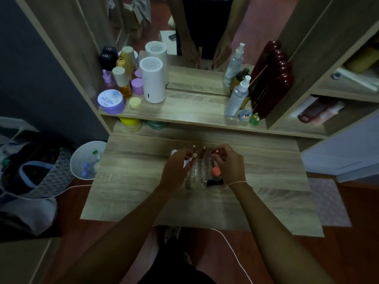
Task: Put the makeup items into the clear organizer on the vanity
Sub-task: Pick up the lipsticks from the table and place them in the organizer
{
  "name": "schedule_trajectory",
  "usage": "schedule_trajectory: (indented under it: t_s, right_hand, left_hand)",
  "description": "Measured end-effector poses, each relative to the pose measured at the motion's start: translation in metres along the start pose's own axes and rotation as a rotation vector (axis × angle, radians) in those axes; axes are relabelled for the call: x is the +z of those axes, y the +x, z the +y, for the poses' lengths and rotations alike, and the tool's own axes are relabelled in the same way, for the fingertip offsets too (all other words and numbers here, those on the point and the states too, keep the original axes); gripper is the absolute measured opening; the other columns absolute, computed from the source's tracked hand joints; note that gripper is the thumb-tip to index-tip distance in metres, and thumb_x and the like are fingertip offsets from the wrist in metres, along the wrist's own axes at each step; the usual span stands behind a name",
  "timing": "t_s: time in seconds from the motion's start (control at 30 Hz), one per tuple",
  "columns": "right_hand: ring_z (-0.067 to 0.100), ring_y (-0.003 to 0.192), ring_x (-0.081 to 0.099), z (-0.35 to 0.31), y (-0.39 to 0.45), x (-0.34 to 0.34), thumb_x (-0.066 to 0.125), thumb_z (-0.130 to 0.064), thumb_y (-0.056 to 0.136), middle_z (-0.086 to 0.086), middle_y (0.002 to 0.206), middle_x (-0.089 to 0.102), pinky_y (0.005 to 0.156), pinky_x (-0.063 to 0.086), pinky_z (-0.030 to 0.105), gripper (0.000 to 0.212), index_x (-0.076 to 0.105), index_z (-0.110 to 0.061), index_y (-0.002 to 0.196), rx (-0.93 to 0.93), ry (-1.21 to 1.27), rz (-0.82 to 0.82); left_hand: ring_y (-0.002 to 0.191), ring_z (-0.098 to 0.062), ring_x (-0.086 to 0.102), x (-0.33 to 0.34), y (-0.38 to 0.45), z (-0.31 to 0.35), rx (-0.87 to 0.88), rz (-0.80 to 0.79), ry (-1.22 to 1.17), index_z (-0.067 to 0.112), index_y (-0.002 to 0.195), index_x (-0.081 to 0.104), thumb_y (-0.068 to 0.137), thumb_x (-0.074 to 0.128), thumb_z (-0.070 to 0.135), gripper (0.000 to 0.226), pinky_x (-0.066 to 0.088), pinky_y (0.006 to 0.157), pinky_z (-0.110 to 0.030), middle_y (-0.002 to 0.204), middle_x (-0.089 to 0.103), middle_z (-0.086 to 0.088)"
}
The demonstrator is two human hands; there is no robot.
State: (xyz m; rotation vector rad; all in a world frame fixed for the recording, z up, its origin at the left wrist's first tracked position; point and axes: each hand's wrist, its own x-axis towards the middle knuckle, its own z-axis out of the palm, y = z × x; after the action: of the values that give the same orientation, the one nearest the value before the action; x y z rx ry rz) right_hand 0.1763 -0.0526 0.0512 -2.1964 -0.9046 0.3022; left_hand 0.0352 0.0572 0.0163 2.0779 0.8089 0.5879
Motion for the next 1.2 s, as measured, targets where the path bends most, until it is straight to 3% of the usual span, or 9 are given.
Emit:
schedule_trajectory:
  t_s: [0.1, 0.2, 0.33, 0.47, 0.53, 0.7, 0.83, 1.03, 1.2]
  right_hand:
    - [0.02, 0.081, 0.068, 0.002, 0.005, 0.003, 0.07, -0.009, 0.08, 0.01, 0.089, 0.074, 0.078, 0.053, 0.029, 0.017, 0.066, -0.011, 0.096, -0.012, -0.007, -0.014]
    - [0.016, 0.081, 0.065, 0.003, 0.009, 0.006, 0.068, -0.007, 0.08, 0.01, 0.092, 0.073, 0.076, 0.045, 0.021, 0.017, 0.066, -0.009, 0.097, 0.009, -0.028, -0.046]
    - [0.025, 0.086, 0.066, 0.006, 0.015, 0.012, 0.066, -0.007, 0.079, 0.012, 0.093, 0.071, 0.08, 0.05, 0.032, 0.017, 0.066, -0.009, 0.096, 0.008, -0.093, -0.062]
    - [0.025, 0.084, 0.064, 0.007, 0.018, 0.018, 0.067, -0.008, 0.078, 0.011, 0.092, 0.07, 0.075, 0.046, 0.03, 0.016, 0.066, -0.011, 0.094, -0.01, -0.157, -0.085]
    - [0.025, 0.083, 0.064, 0.009, 0.018, 0.021, 0.067, -0.01, 0.077, 0.009, 0.091, 0.071, 0.075, 0.049, 0.032, 0.018, 0.067, -0.015, 0.094, -0.008, -0.167, -0.087]
    - [0.026, 0.084, 0.064, 0.015, 0.019, 0.027, 0.068, -0.012, 0.075, 0.006, 0.091, 0.071, 0.076, 0.055, 0.041, 0.023, 0.065, -0.021, 0.096, -0.004, -0.184, -0.12]
    - [0.026, 0.086, 0.064, 0.016, 0.022, 0.027, 0.067, -0.012, 0.076, 0.006, 0.093, 0.071, 0.076, 0.053, 0.036, 0.022, 0.065, -0.02, 0.096, -0.012, -0.198, -0.117]
    - [0.026, 0.084, 0.064, 0.017, 0.026, 0.028, 0.069, -0.01, 0.074, 0.007, 0.092, 0.071, 0.075, 0.05, 0.034, 0.022, 0.066, -0.018, 0.094, -0.011, -0.204, -0.118]
    - [0.025, 0.085, 0.065, 0.019, 0.026, 0.029, 0.069, -0.013, 0.076, 0.006, 0.095, 0.071, 0.077, 0.054, 0.037, 0.022, 0.066, -0.018, 0.096, -0.007, -0.204, -0.121]
  left_hand:
    - [0.08, -0.008, 0.056, 0.004, 0.001, -0.008, -0.015, -0.013, -0.003, 0.02, 0.096, 0.063, 0.089, 0.059, 0.033, 0.015, 0.035, 0.063, -0.008, 0.092, 0.061, -0.001]
    - [0.079, -0.01, 0.058, 0.008, 0.003, -0.013, -0.028, -0.022, -0.018, 0.019, 0.097, 0.063, 0.09, 0.059, 0.033, 0.017, 0.044, 0.064, -0.019, 0.093, 0.059, -0.002]
    - [0.076, -0.009, 0.058, 0.015, 0.006, -0.021, -0.055, -0.032, 0.004, 0.02, 0.097, 0.062, 0.09, 0.057, 0.038, 0.019, 0.046, 0.062, -0.018, 0.095, 0.057, -0.001]
    - [0.083, -0.014, 0.053, 0.017, 0.009, -0.019, -0.041, -0.014, 0.021, 0.017, 0.089, 0.062, 0.091, 0.053, 0.032, 0.018, 0.039, 0.06, -0.02, 0.082, 0.057, 0.003]
    - [0.08, -0.015, 0.053, 0.018, 0.008, -0.02, -0.056, -0.018, 0.01, 0.016, 0.089, 0.062, 0.09, 0.057, 0.025, 0.011, 0.045, 0.061, -0.025, 0.087, 0.055, -0.001]
    - [0.074, -0.013, 0.054, 0.022, 0.006, -0.029, -0.091, -0.064, -0.01, 0.016, 0.093, 0.063, 0.089, 0.059, 0.024, 0.01, 0.042, 0.06, -0.019, 0.098, 0.052, -0.006]
    - [0.074, -0.014, 0.054, 0.024, 0.007, -0.029, -0.096, -0.061, 0.002, 0.017, 0.088, 0.061, 0.09, 0.057, 0.022, 0.007, 0.05, 0.062, -0.028, 0.097, 0.051, -0.007]
    - [0.075, -0.012, 0.052, 0.024, 0.005, -0.029, -0.091, -0.068, -0.03, 0.019, 0.078, 0.057, 0.088, 0.054, 0.023, 0.012, 0.047, 0.06, -0.025, 0.096, 0.051, -0.006]
    - [0.078, -0.015, 0.052, 0.021, 0.004, -0.023, -0.112, -0.061, -0.021, 0.012, 0.087, 0.06, 0.09, 0.054, 0.013, 0.006, 0.048, 0.065, -0.025, 0.102, 0.049, -0.007]
